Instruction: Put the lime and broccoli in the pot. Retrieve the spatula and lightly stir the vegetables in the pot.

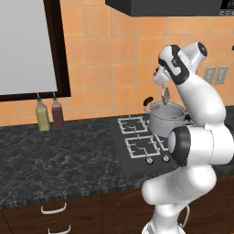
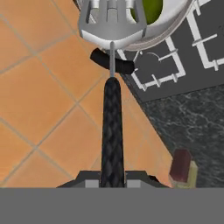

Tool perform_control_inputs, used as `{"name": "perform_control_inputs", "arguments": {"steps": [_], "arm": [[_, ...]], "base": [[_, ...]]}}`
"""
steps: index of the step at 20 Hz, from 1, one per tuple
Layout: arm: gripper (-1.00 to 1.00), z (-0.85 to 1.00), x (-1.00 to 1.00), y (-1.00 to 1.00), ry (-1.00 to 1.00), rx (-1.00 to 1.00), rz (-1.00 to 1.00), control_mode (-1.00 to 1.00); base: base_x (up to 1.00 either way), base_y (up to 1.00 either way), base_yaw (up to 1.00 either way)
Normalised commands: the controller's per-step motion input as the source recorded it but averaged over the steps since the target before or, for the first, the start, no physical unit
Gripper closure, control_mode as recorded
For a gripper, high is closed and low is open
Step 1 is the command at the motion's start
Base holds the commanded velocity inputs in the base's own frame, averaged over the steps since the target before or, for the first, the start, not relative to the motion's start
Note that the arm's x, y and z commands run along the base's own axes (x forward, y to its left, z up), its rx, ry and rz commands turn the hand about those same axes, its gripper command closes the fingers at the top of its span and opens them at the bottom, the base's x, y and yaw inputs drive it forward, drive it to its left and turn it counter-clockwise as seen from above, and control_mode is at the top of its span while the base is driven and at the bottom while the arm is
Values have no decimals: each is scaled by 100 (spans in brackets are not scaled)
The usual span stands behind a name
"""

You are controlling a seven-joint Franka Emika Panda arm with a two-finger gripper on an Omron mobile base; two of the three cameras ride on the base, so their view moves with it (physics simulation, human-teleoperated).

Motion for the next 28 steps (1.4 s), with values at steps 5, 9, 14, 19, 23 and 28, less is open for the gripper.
{"name": "perform_control_inputs", "arguments": {"steps": [5,9,14,19,23,28], "arm": [[100,-1,3,0,-12,4,-33,-100],[100,0,12,0,-6,12,-31,-100],[100,0,3,0,-15,17,-23,-100],[100,0,1,-4,-8,16,-23,-100],[100,0,0,-4,-13,2,-22,-100],[100,4,0,0,-13,6,-19,-100]], "base": [[0,0,0],[0,0,0],[0,0,0],[0,0,0],[0,0,0],[0,0,0]]}}
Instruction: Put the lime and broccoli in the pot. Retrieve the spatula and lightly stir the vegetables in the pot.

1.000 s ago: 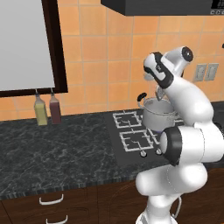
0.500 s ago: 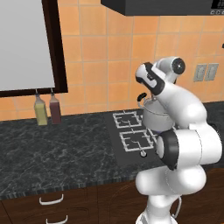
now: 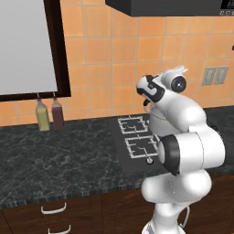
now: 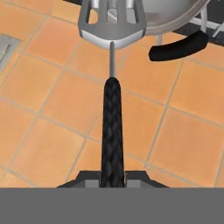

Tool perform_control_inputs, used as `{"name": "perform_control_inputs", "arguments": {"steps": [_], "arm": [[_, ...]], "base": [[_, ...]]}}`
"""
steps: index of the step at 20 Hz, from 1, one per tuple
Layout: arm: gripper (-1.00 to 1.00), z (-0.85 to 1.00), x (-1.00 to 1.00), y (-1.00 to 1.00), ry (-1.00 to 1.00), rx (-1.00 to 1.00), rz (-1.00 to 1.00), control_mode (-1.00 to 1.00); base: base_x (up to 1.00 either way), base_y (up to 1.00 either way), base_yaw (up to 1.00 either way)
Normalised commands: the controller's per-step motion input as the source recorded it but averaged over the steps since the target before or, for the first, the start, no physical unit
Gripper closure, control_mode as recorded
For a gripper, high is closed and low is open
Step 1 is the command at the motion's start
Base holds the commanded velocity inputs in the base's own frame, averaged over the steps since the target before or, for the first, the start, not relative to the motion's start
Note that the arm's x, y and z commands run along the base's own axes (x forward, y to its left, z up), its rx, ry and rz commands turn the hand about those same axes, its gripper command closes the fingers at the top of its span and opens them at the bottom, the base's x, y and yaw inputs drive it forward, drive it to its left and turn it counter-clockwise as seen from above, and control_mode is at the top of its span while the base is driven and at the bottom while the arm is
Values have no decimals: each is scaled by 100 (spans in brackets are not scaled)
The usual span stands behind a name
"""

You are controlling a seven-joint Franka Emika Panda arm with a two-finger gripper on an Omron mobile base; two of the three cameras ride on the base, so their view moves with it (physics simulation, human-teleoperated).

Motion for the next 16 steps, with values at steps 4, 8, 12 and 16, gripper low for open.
{"name": "perform_control_inputs", "arguments": {"steps": [4,8,12,16], "arm": [[100,23,-10,0,-1,14,-22,-100],[100,5,9,0,8,12,-16,-100],[100,13,4,6,1,9,-3,-100],[100,16,-9,8,-6,7,0,-100]], "base": [[0,0,0],[0,0,0],[0,0,0],[0,0,0]]}}
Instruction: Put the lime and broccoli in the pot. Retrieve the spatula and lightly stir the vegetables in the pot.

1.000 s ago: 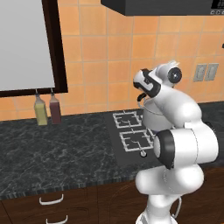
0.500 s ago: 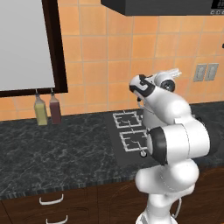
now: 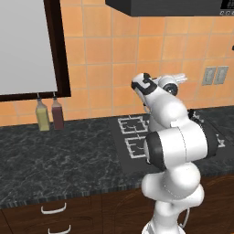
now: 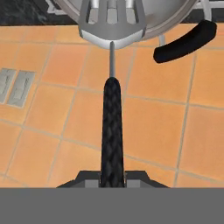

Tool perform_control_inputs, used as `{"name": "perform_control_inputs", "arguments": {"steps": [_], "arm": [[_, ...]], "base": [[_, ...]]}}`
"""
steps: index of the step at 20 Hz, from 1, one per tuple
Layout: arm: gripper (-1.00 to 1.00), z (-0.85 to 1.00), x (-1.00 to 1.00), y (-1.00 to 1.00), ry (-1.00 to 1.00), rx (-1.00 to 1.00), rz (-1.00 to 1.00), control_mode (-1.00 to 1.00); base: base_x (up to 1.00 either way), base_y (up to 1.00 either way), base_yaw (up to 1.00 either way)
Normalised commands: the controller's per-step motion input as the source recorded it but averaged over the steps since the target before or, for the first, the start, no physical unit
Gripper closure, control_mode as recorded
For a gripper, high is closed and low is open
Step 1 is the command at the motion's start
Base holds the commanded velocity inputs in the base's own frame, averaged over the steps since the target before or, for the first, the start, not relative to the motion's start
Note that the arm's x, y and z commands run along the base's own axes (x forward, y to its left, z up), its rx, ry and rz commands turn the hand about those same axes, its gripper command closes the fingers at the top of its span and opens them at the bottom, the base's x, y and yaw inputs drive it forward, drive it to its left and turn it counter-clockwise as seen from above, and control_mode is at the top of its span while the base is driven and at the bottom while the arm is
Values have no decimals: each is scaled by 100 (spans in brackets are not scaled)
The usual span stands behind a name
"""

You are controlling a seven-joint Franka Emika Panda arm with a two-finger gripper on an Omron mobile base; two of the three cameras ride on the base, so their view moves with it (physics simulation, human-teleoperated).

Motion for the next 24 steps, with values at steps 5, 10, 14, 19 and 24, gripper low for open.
{"name": "perform_control_inputs", "arguments": {"steps": [5,10,14,19,24], "arm": [[100,0,-14,1,6,1,0,-100],[100,0,-1,-23,14,17,0,-100],[100,0,0,-8,1,9,0,-100],[100,-4,-9,0,1,4,0,-100],[100,-9,-4,0,1,8,0,-100]], "base": [[0,0,0],[0,0,0],[0,0,0],[0,0,0],[0,0,0]]}}
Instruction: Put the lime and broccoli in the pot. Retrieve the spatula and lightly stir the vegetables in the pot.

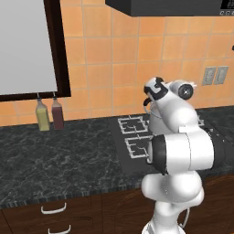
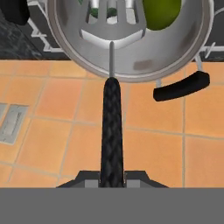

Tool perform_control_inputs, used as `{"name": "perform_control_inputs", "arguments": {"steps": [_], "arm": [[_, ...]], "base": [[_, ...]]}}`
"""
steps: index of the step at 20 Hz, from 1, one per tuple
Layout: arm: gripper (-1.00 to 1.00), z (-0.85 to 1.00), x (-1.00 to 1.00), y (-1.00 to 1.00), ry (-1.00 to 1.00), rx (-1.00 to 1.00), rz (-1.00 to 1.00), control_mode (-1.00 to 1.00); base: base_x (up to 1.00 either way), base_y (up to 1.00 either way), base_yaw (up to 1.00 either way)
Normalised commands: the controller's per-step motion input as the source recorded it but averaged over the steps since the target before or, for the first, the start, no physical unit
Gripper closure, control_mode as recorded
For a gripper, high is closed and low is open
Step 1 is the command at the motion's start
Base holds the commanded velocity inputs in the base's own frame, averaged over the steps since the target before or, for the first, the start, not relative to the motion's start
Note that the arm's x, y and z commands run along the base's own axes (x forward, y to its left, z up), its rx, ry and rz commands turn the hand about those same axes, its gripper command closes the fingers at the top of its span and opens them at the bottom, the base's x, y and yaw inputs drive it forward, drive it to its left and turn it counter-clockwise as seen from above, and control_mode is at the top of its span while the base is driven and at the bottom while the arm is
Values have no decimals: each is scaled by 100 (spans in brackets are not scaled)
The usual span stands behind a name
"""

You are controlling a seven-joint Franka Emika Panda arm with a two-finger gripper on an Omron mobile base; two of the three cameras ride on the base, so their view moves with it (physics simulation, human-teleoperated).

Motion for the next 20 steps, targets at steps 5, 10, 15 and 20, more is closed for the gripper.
{"name": "perform_control_inputs", "arguments": {"steps": [5,10,15,20], "arm": [[100,-10,0,0,0,13,0,-100],[100,-36,0,0,0,12,0,-100],[100,-29,0,0,0,4,0,-100],[100,-11,1,0,4,-1,0,-100]], "base": [[0,0,0],[0,0,0],[0,0,0],[0,0,0]]}}
